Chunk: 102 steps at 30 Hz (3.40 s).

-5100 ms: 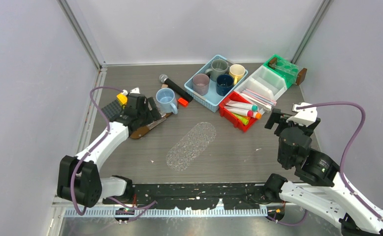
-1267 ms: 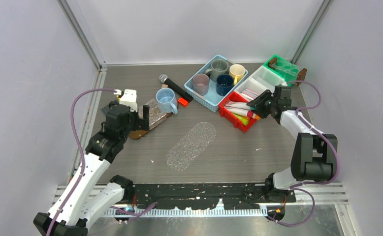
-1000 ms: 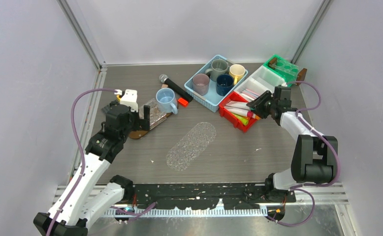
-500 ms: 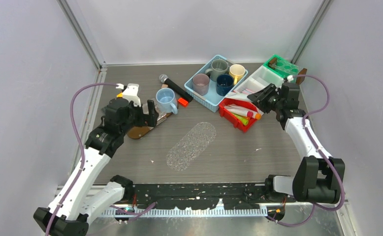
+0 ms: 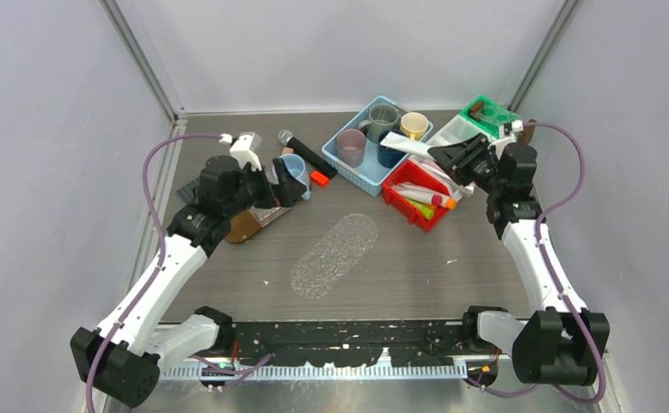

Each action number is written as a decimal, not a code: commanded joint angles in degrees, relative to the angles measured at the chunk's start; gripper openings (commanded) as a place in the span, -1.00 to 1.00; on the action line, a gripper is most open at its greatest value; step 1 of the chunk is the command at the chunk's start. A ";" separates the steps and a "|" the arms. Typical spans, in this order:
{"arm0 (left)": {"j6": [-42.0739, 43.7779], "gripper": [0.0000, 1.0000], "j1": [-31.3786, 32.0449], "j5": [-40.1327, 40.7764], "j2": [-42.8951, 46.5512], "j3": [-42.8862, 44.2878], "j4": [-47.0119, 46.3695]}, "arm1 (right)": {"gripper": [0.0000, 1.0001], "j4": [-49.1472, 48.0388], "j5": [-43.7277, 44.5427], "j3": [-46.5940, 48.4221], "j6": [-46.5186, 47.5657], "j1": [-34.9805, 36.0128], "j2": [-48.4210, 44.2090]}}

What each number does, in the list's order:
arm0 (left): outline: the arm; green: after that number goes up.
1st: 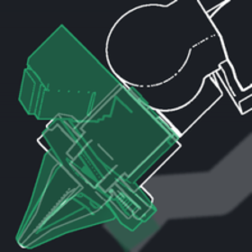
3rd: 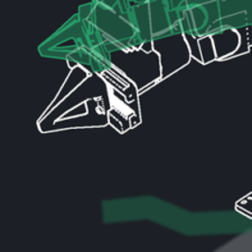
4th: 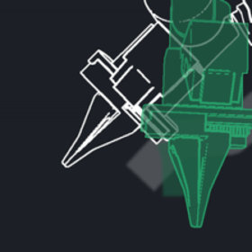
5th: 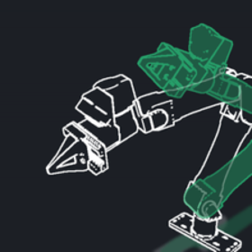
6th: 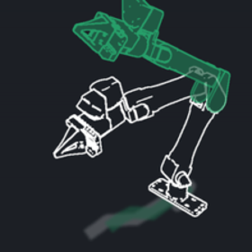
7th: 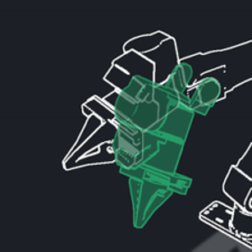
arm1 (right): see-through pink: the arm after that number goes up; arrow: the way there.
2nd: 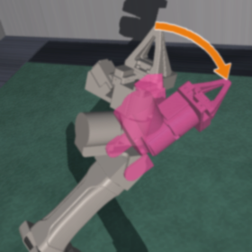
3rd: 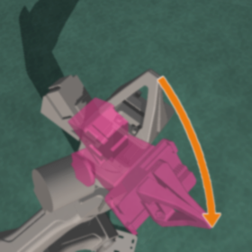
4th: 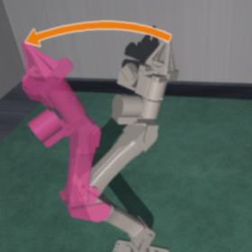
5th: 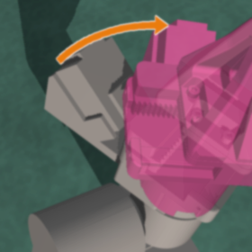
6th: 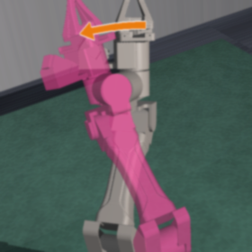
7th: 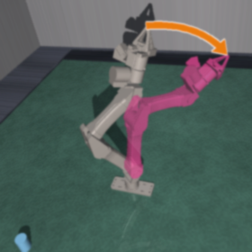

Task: Prepare toiletry sets of a toothbrush and toothpaste on the tray
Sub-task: Pick up the toothpaste from the storage box, then place the toothpaste in the toothpaste holder.

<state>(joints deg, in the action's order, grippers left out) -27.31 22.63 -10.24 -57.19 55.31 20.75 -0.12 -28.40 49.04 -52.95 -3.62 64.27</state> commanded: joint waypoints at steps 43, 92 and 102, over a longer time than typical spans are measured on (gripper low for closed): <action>-36.94 -0.13 6.61 -1.90 -12.77 -0.35 -50.63 | -0.99 -34.63 -1.89 -3.21 -9.99 22.98 -2.26; 17.20 -1.00 2.92 28.46 -5.07 19.58 4.34 | 0.90 15.04 28.21 -2.06 32.25 23.48 -20.97; 18.14 -1.00 -1.62 27.05 -9.37 15.46 -2.26 | 0.89 15.94 31.41 -3.92 33.61 23.48 -23.44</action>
<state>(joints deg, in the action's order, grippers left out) -10.48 22.17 16.86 -65.49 71.83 24.91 15.90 1.19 44.10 -21.12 20.01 41.23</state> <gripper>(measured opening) 0.029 0.944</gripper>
